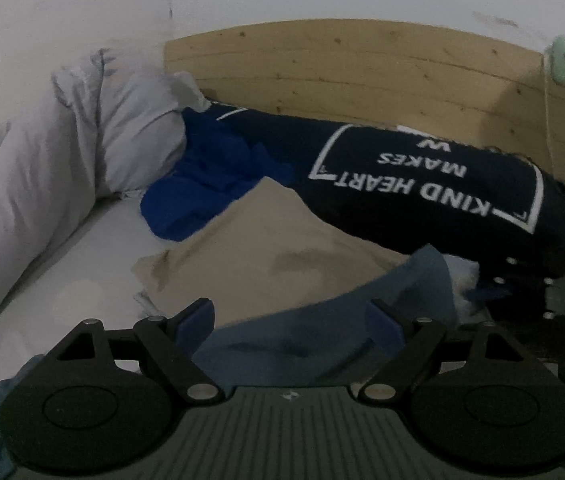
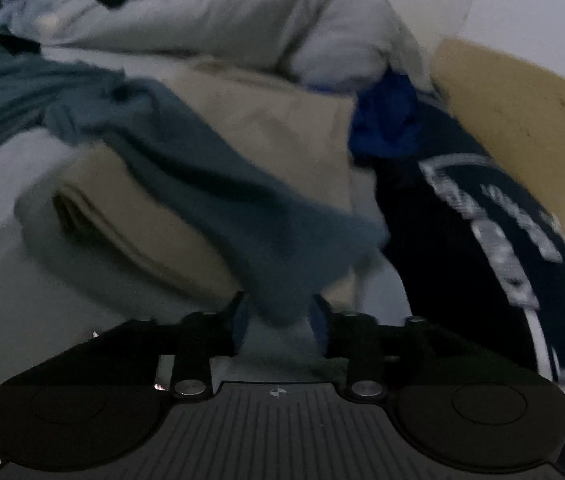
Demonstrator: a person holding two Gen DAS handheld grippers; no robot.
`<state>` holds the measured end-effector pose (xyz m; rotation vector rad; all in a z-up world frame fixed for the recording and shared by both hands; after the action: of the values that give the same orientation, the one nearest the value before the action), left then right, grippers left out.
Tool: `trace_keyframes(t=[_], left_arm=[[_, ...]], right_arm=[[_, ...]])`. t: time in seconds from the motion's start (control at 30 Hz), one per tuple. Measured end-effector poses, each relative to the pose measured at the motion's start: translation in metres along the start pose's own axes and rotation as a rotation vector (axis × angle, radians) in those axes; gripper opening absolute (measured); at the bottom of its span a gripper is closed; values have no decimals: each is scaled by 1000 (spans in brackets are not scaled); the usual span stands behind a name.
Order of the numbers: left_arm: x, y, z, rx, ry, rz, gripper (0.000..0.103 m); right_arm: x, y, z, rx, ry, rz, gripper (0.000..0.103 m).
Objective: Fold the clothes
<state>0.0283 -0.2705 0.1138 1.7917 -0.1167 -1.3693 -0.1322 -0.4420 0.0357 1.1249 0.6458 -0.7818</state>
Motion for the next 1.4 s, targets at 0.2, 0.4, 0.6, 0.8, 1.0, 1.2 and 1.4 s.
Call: trace_keyframes(t=[0.2,0.4,0.6,0.8,1.0,1.2,1.4], left_arm=[[-11,-5,12,12,27,-32,87],[-12,-6,39,111,19,-59,87],[14,-8,99,275,-16,-76,87],[66,-19,162,472,-17,-86,85],[110,-19,201,647,1,-102,69],[151,-24,208,762,45,-155,41],[160,-30,204,758,53,-144,7]], right_arm=[[47,9,-3,-31,8,-79,9],[12,-5,14,96,96,-99,9],[-30,-23,40,308,102,-24,53],[-91,-41,100,811,-23,276,64],[-100,-73,97,985,-131,515,66],[-57,-105,109,1071,-77,461,65],[-54,-99,106,987,-107,467,65]])
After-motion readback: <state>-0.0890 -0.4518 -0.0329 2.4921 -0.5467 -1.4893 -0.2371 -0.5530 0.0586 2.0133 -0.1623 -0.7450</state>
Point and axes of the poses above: each gripper's, at about its wrist camera, not at the fingertips, and x roughly the way its jaws point, z to its right, y to its top, the point moved 4 cm from there along x, roughly the way its jaws point, and after that the axes turned 10 degrees about -z, right-handed, at the moved point
